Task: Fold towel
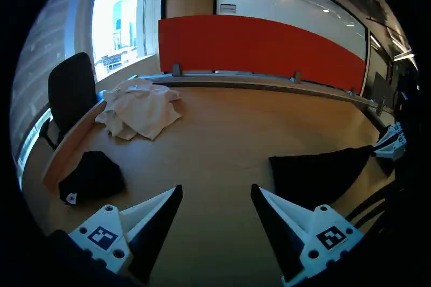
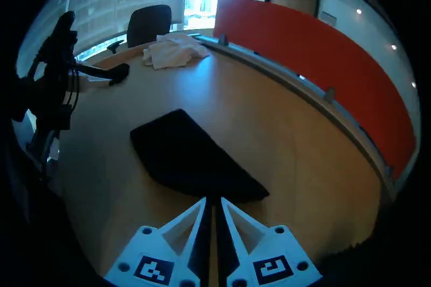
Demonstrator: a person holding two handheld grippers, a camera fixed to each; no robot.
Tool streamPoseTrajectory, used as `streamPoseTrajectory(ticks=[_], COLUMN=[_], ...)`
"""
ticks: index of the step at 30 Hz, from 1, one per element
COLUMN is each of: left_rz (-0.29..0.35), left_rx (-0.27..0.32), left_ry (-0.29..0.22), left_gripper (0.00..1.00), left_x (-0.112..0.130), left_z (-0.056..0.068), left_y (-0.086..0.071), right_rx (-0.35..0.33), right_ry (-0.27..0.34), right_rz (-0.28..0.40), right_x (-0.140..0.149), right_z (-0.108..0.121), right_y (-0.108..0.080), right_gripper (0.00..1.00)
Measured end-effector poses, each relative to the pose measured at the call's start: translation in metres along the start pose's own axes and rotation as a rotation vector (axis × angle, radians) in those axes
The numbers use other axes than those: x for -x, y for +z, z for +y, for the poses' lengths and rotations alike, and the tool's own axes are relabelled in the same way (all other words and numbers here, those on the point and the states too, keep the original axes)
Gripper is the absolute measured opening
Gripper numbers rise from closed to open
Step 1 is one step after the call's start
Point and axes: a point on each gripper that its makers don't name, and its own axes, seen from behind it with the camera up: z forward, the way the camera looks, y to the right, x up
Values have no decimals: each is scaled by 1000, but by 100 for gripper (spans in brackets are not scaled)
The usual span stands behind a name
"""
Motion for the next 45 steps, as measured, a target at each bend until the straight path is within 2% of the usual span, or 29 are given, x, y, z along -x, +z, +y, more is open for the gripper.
streamPoseTrajectory(ticks=[11, 23, 32, 45], left_rz=[4, 6, 6, 12], left_rx=[-5, -5, 0, 1], left_ry=[-1, 0, -1, -9], left_gripper=[94, 94, 94, 94], left_x=[-2, -2, 0, 0], left_z=[-1, 1, 3, 3], left_y=[-1, -1, -3, -3], right_rx=[18, 18, -32, -134], right_ry=[-46, -64, -95, -97], right_rz=[63, 77, 78, 71], right_x=[-42, -55, -70, -89], right_z=[8, 9, -10, -56], right_y=[-15, -16, 1, 49], right_gripper=[5, 5, 5, 5])
